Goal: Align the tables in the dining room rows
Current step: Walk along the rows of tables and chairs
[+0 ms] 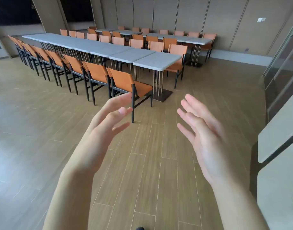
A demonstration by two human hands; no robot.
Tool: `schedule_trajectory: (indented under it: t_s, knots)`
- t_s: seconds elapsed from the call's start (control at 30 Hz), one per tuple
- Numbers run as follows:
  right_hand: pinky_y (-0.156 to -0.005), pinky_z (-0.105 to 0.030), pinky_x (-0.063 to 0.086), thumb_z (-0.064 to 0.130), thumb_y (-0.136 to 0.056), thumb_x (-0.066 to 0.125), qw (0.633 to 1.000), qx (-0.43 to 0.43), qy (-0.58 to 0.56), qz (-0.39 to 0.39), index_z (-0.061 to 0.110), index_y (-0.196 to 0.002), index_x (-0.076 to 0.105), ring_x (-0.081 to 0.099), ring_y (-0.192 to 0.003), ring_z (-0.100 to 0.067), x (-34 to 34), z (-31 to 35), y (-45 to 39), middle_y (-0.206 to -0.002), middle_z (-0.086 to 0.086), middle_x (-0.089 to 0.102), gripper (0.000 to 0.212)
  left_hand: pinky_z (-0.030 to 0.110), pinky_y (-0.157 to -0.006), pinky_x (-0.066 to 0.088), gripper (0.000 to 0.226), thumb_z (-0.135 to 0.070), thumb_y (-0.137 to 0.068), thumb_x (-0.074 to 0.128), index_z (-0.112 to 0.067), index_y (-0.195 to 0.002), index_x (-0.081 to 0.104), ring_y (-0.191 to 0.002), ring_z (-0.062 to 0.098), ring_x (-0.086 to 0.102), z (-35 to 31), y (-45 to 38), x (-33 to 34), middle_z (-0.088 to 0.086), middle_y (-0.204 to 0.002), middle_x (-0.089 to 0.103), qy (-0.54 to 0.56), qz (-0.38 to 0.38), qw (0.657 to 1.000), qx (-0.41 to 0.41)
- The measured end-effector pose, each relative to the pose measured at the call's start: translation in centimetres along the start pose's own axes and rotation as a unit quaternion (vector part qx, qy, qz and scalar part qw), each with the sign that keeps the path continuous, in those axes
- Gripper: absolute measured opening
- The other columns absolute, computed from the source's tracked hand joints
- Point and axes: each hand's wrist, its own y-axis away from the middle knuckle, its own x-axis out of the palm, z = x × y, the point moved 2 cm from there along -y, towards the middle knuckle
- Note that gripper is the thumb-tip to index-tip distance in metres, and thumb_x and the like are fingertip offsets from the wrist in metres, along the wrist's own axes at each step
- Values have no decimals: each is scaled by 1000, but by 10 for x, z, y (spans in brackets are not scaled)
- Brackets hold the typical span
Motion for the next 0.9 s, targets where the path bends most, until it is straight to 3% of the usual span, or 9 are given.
schedule_trajectory:
  t_s: [0.4,0.5,0.63,0.9]
  knots:
    - [-107,-42,50,33,-85,59,999,4,-12,-30,43,-121,64,59,-128,-4,45,-51,-164,-133,19,65,38,48,-109,43,48,-56,-83,52,-42,-128,65,-130,8,57,59,-161,-47,-20,-139,59,33,-13,999,-31]
    - [-106,-43,51,32,-85,60,998,8,-13,-54,42,-120,64,61,-126,-6,42,-61,-189,-131,17,67,36,47,-109,44,41,-45,-90,52,-37,-127,65,-128,8,58,67,-190,-44,-19,-136,61,39,-15,999,-32]
    - [-105,-46,51,16,-101,55,996,20,-19,-80,35,-123,64,65,-120,-10,34,-73,-217,-131,11,68,30,44,-107,46,36,-31,-94,46,-32,-122,69,-125,6,60,73,-226,-36,-17,-131,65,58,-51,997,3]
    - [-106,-45,51,12,-103,49,993,24,-23,-111,35,-123,63,65,-121,-9,-2,-96,-285,-131,11,68,33,44,-109,45,36,-32,-94,46,-33,-122,69,-126,6,60,109,-304,-4,-14,-130,66,46,-26,998,-14]
